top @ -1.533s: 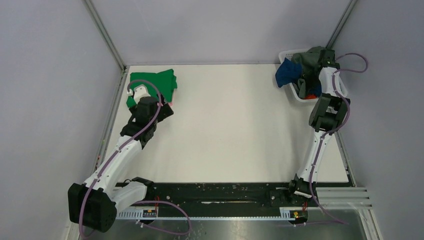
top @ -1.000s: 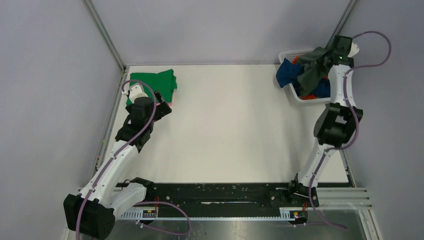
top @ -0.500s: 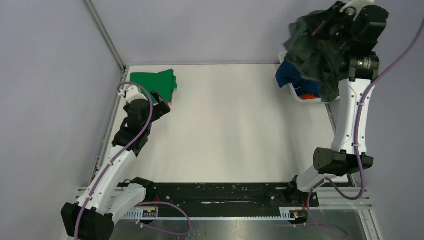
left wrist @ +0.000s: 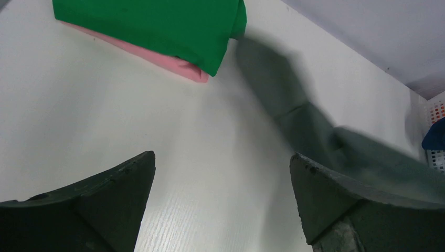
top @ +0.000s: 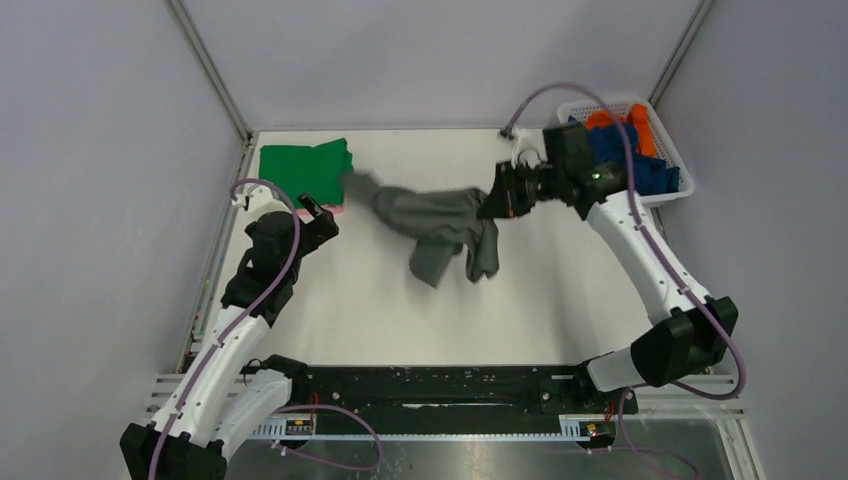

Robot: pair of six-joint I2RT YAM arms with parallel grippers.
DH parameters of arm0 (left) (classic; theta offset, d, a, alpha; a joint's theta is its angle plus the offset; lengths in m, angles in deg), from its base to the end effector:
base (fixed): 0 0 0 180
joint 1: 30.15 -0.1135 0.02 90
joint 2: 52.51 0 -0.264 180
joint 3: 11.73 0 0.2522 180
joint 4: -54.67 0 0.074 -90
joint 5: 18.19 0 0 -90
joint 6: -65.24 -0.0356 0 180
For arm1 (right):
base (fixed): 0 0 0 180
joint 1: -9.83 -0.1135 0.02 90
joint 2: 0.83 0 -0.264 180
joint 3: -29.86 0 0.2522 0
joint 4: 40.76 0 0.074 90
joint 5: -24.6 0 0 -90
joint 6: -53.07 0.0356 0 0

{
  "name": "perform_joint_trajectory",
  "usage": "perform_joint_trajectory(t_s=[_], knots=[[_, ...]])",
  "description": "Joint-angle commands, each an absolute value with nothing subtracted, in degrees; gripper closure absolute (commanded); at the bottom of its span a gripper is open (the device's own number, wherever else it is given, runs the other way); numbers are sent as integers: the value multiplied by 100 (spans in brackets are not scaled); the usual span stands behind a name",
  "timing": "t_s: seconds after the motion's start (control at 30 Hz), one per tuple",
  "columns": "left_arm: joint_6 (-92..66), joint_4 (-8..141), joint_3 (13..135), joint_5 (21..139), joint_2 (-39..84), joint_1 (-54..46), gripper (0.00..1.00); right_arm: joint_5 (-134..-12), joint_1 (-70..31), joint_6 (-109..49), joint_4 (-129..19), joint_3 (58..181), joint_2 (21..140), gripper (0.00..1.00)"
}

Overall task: Fold and stack the t-shirts
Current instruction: Move the tshirt to the center of the board, then flatten out the tshirt

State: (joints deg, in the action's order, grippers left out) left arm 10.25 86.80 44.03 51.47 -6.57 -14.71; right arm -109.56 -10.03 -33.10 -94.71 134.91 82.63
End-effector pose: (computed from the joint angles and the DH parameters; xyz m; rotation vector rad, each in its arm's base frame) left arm 0.1809 -0.0371 0.3055 -0.5563 1.8607 -0.2381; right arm 0.2817 0.1281 0.4153 -0.7510 1.9982 1.0624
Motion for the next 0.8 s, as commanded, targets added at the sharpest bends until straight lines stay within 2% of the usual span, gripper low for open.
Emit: perform_joint_trajectory(t_s=[0.0,0.03,0.07,0.17,0.27,0.6,0.77], knots=[[1138,8471,4369,5441,-374,-1517,1,-7990,-753,-2848,-9133,11826,8004,61],[1165,8502,4402,5555,-226,-1521,1,-7299,-668,-2691,-9337,11701,8083,41],[1183,8533,4445,5669,-69,-1527,1,-6598,-603,-2535,-9530,11596,8150,30],[1222,8758,4617,6098,442,-1531,1,-5591,-538,-2303,-9708,11137,8027,19],[1270,9099,4710,6346,815,-1530,1,-5549,-541,-2055,-9451,10487,7563,15],[1940,9927,4070,5973,1430,-1638,1,-6173,-537,-1663,-8786,8694,6281,16],[2078,9434,4043,6519,2080,-2279,4,-6847,-546,-1781,-8287,8831,6576,16]])
